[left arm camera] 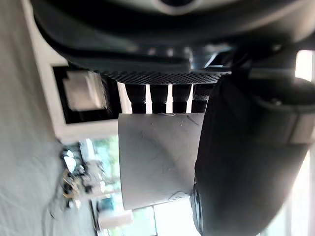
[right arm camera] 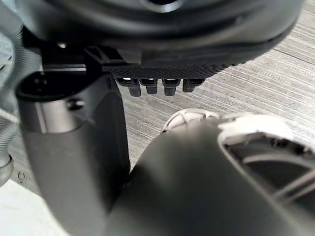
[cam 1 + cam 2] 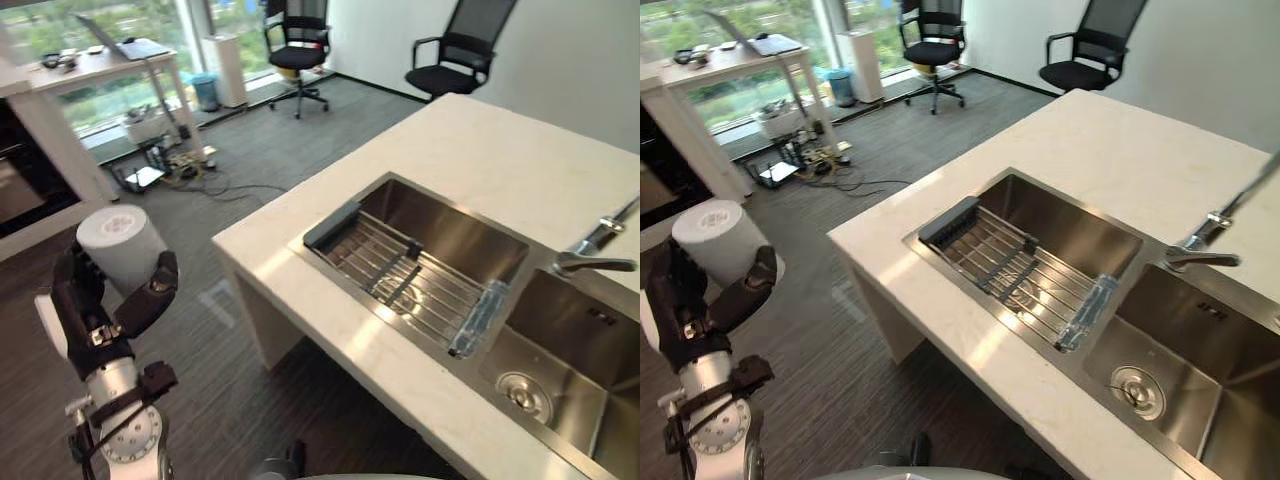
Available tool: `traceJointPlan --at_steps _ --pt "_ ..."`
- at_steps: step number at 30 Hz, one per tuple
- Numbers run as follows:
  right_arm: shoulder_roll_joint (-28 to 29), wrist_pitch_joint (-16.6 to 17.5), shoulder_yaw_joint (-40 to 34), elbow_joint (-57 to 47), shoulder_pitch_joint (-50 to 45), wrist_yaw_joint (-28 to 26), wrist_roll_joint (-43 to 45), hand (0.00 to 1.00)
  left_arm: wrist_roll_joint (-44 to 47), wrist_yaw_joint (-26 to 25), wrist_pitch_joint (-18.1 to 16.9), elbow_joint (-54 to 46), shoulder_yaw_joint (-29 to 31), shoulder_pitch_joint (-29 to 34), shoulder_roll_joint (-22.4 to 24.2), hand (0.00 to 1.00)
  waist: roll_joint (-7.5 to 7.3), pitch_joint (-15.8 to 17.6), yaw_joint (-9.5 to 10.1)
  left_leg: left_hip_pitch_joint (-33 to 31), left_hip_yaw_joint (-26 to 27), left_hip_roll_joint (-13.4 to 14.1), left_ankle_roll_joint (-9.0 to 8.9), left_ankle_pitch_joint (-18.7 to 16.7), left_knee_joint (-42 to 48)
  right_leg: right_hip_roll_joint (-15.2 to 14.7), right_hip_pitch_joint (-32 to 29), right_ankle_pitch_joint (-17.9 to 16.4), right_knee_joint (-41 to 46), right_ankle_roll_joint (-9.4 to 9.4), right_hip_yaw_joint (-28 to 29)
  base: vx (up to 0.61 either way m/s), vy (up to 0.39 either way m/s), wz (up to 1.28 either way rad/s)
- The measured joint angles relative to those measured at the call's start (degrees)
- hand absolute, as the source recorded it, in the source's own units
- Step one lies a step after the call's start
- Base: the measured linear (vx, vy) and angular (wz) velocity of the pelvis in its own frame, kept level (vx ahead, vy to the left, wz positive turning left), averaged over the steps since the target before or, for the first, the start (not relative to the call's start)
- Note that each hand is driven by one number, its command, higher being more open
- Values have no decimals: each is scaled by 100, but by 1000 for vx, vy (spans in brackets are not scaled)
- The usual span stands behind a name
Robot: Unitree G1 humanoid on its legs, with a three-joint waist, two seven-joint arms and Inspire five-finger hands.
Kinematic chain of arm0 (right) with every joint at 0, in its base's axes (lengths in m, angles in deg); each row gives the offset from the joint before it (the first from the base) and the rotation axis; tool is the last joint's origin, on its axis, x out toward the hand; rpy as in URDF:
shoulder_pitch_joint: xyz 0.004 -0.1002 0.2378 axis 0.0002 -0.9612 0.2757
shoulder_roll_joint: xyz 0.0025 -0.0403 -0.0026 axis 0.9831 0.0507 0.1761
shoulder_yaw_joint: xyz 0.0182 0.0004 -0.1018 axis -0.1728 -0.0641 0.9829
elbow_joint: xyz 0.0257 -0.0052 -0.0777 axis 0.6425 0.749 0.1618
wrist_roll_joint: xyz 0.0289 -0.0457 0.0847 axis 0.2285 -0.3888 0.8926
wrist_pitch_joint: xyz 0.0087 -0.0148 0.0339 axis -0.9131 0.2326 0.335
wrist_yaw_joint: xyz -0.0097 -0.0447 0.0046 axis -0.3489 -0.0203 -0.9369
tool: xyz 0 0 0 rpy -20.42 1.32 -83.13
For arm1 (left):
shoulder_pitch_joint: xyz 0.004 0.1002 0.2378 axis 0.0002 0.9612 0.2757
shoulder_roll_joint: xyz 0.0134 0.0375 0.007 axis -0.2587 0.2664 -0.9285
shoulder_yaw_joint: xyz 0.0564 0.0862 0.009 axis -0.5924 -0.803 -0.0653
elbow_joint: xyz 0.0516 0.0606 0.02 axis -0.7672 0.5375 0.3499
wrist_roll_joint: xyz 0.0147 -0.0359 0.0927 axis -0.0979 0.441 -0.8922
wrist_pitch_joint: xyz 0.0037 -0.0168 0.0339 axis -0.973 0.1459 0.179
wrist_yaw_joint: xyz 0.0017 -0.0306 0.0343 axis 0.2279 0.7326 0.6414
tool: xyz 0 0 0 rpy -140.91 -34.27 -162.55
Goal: Walk over to the sink, pick up the cup, carry it to the dishwasher, place the cup inside the dishwasher, then close the dishwasher door
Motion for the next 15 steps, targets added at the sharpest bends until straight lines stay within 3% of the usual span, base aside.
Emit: traceJointPlan --at_steps 1,2,3,4,5,6,7,8,9,10,12,13,14,15 --pt "-28 -197 -175 63 66 -11 448 100 3 69 -115 -47 -237 -23 -30 0 16 163 -24 -352 1149 253 361 -263 1206 -204 -31 76 143 -72 -534 -222 63 191" --pt "-59 -334 -182 50 91 -16 628 100 3 123 -195 -70 -293 -26 -61 0 32 234 -26 -369 1614 421 477 -403 1746 -287 -10 89 204 -62 -735 -192 66 178" --pt "-142 -592 -151 -2 110 -88 781 100 4 177 -258 -116 -390 -45 -120 0 33 252 -38 -174 2272 616 417 -689 2270 -412 49 178 215 -40 -1106 -143 30 131" --pt "-204 -712 -112 -13 111 -120 803 100 9 183 -292 -137 -457 -79 -138 0 25 250 -55 -14 2490 716 342 -834 2363 -461 101 223 215 -25 -1286 -140 49 170" --pt "-340 -956 -7 -29 92 -194 913 100 8 184 -410 -138 -609 -208 -133 0 121 178 -123 315 2782 994 118 -1071 2408 -548 195 293 254 -14 -1721 -103 99 189" --pt "-579 -1241 117 -32 69 -265 1095 100 -6 185 -541 -138 -796 -335 -117 0 234 84 -199 565 3065 1443 -45 -1093 2336 -626 248 314 419 -8 -2142 -86 135 198" --pt "-717 -1378 186 -31 58 -285 1200 100 -11 188 -610 -138 -889 -391 -93 0 317 26 -210 665 3239 1694 -117 -1043 2254 -697 253 314 573 -8 -2331 -68 227 194" --pt "-975 -1609 314 -32 64 -323 1269 100 -15 193 -721 -136 -1012 -491 3 0 496 -69 -204 752 3535 1971 -535 -923 2057 -965 284 288 982 -11 -2672 -59 341 184" --pt "-1085 -1725 409 -38 74 -328 1303 100 -6 193 -730 -136 -1066 -593 69 0 454 -51 -190 646 3838 1718 -474 -870 2090 -1262 380 306 1267 -112 -2970 -55 458 183" --pt "-1095 -1767 458 -34 63 -297 1384 100 7 191 -731 -136 -1075 -623 74 0 426 -59 -200 604 3832 1579 -433 -871 2016 -1326 454 356 1264 -193 -3096 -67 488 185" --pt "-1088 -1930 489 -36 -26 -1 1487 100 209 230 -738 -139 -1151 -630 53 0 348 -41 -82 818 3471 839 -460 -863 1240 -1688 931 586 1494 -330 -3581 -64 374 167" --pt "-1098 -1954 488 -81 -56 106 1491 100 255 237 -737 -144 -1187 -630 57 0 324 -20 -39 866 3321 627 -479 -853 1092 -1873 1039 658 1722 -422 -3518 -41 360 169" --pt "-1141 -1957 483 -271 -172 291 1489 100 342 259 -734 -154 -1376 -630 51 0 249 17 -12 896 2883 257 -421 -809 841 -2342 1090 885 2402 -776 -2947 1 348 215" --pt "-1151 -1852 409 -559 -352 379 1489 100 381 329 -705 -179 -1662 -659 7 0 240 -1 -76 927 2323 -98 -234 -694 526 -2676 827 1391 3070 -1426 -1746 14 398 294"
